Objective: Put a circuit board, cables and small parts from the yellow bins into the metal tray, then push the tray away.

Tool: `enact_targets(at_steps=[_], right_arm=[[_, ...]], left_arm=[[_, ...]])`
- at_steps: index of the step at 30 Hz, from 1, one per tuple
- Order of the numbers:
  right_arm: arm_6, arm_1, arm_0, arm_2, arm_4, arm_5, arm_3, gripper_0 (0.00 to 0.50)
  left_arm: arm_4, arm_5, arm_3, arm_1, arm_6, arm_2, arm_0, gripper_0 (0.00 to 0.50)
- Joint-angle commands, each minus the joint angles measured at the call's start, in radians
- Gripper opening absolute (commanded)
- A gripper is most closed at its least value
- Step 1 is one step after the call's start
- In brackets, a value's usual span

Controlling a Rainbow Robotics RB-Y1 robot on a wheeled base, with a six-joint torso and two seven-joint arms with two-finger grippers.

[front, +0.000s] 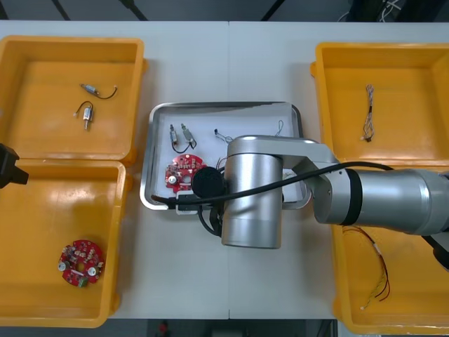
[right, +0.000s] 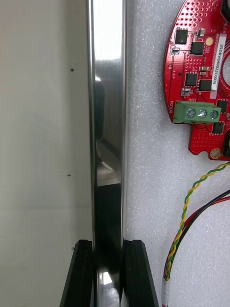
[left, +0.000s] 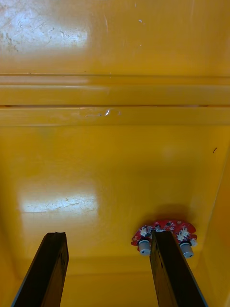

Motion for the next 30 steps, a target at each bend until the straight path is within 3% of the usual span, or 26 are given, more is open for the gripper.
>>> enact_targets(at_steps=[1, 18, 30], right_arm=[[0.005, 0.000, -0.093, 0.015, -0.026, -0.022, 0.041, 0.000], [0.041, 0.030, -0.225, 0.015, -0.033, -0.122, 0.242, 0.000], [0.100, 0.043, -0.293, 0.015, -0.073, -0.306, 0.403, 0.000]], left_arm=[[-0.002, -0.009, -0.012, 0.046, -0.022, 0.031, 0.021, 0.500], [-0.002, -0.009, -0.012, 0.046, -0.022, 0.031, 0.021, 0.500], [-0.002, -0.009, -0.012, 0.046, -0.022, 0.031, 0.021, 0.500]])
